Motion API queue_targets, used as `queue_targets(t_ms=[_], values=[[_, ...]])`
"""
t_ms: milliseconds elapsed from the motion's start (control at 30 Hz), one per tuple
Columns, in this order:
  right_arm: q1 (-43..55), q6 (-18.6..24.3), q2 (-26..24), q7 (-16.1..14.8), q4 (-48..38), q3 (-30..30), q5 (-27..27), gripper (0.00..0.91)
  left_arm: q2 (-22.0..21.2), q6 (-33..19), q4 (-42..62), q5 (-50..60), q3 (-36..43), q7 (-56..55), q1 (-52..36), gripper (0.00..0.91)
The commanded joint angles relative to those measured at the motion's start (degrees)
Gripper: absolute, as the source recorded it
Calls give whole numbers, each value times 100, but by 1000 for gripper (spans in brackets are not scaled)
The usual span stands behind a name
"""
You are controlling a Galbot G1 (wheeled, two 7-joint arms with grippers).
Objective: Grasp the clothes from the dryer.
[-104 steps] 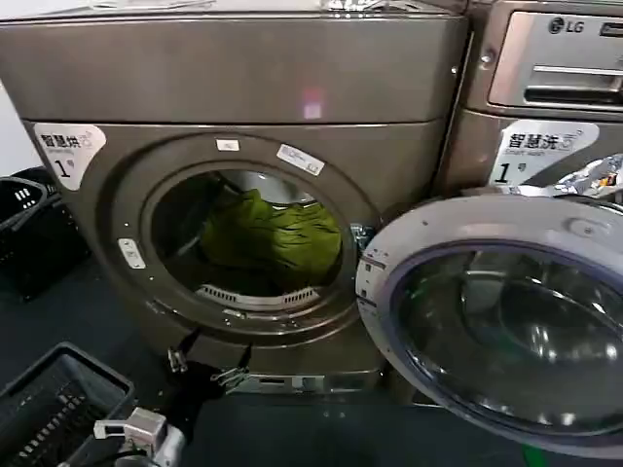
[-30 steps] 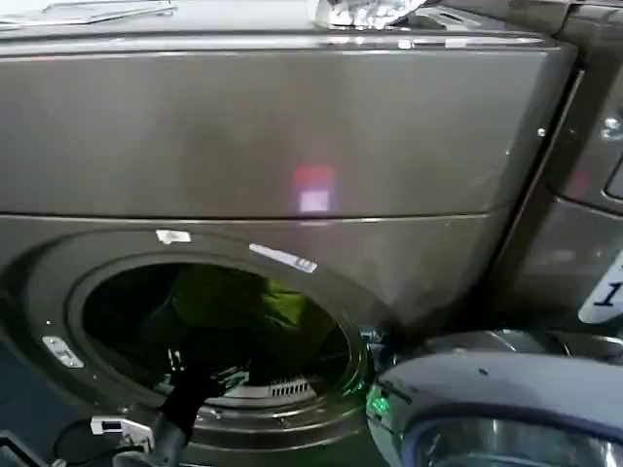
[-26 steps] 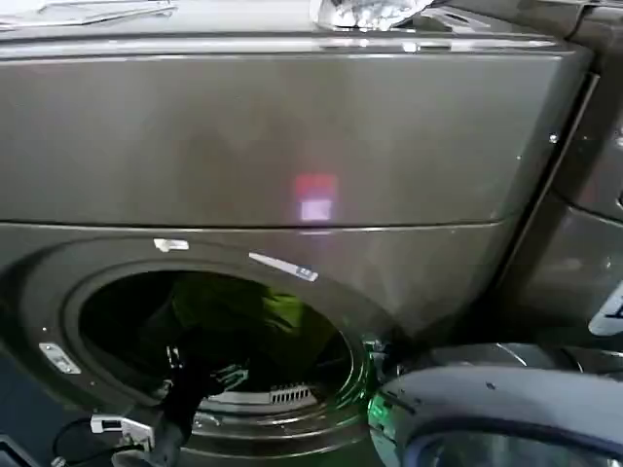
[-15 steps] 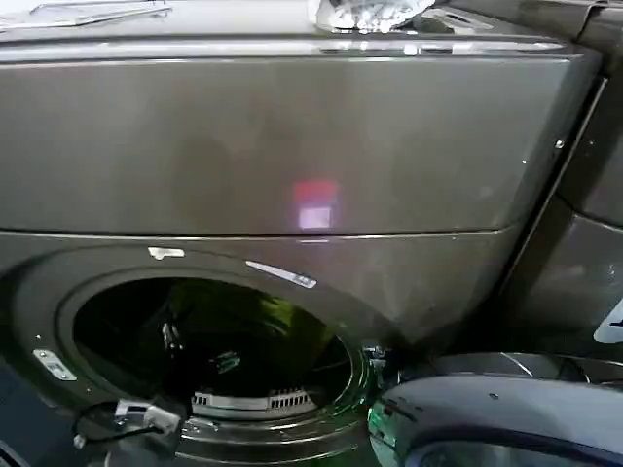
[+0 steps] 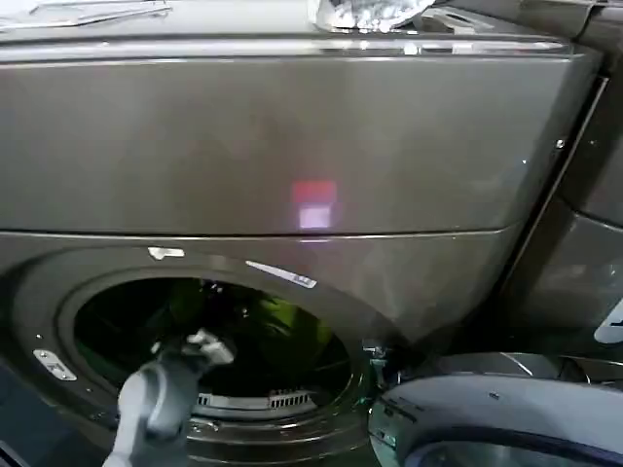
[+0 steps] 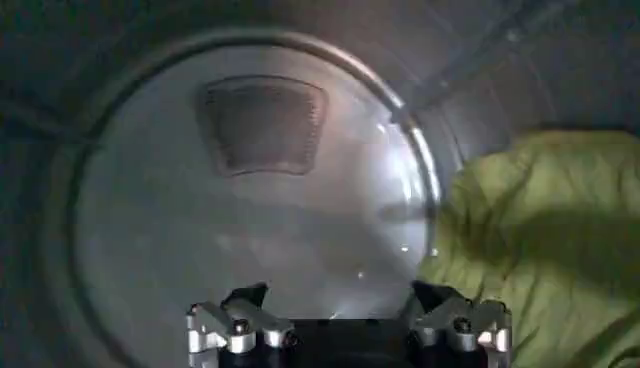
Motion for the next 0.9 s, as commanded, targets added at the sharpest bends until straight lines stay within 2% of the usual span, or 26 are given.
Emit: queue_targets(t_ms=[33,233,733,900], values=[[-27,7,10,-5,28,-29,39,907,-218,-145,1640,220,6,454,-861,907],[-101,1,24,-30,50,8,66,907,88,-143,2016,7,161,457,-910,907],[-20,-27,83,-77,179,-139,69,907,146,-32,2606,1160,-2,318,-1208,907],[-37,-21,92,-83,171,-127,77,907,193,56,2756,1197,-25,220,-1238,907]])
